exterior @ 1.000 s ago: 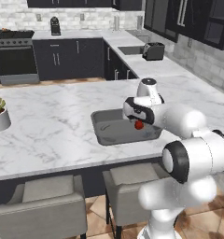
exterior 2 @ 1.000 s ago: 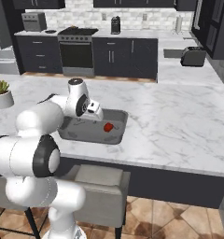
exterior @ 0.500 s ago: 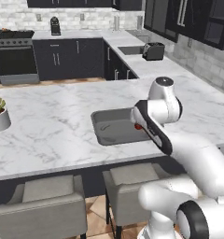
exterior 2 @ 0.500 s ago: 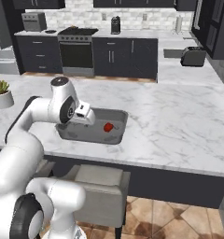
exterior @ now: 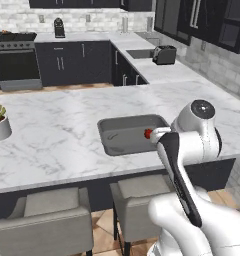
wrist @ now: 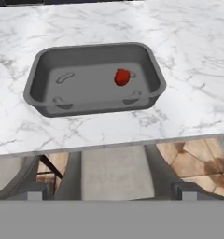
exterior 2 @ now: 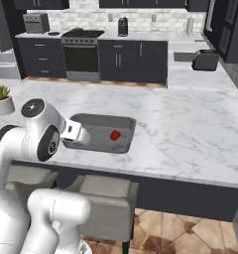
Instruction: Place the cold items (eggplant and bell pepper) from the fridge in one tupperware on the dining counter. Place the warm items (hot dog and kebab skewer) in the stove area in another tupperware.
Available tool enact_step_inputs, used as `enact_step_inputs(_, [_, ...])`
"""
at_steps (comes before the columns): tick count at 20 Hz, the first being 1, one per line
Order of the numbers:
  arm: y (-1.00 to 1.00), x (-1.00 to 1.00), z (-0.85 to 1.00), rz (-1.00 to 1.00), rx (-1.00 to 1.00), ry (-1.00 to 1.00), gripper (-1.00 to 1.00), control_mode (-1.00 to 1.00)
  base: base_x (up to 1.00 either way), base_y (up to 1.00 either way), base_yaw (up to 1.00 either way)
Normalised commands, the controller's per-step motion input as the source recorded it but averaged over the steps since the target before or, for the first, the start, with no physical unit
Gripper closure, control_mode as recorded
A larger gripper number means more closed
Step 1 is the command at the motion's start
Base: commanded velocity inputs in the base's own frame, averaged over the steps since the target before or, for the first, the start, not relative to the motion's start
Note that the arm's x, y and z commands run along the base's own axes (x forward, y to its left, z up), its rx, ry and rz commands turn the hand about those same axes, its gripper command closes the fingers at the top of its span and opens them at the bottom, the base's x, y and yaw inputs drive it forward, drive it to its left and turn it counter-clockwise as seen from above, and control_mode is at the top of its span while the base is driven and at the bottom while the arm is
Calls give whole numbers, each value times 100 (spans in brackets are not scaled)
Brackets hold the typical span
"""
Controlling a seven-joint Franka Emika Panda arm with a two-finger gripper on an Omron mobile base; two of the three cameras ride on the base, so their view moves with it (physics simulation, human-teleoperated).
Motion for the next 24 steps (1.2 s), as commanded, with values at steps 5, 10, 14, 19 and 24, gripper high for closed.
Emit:
enact_step_inputs(5, [0,-99,33,1,-7,-20,-100,-100,0,0,0])
enact_step_inputs(10, [7,-56,2,1,0,-1,-100,-100,0,0,0])
enact_step_inputs(14, [10,-62,0,0,2,-5,-100,-100,0,0,0])
enact_step_inputs(19, [10,-14,0,0,0,1,-100,100,-41,24,1])
enact_step_inputs(24, [0,0,0,0,0,0,-100,100,-61,99,14])
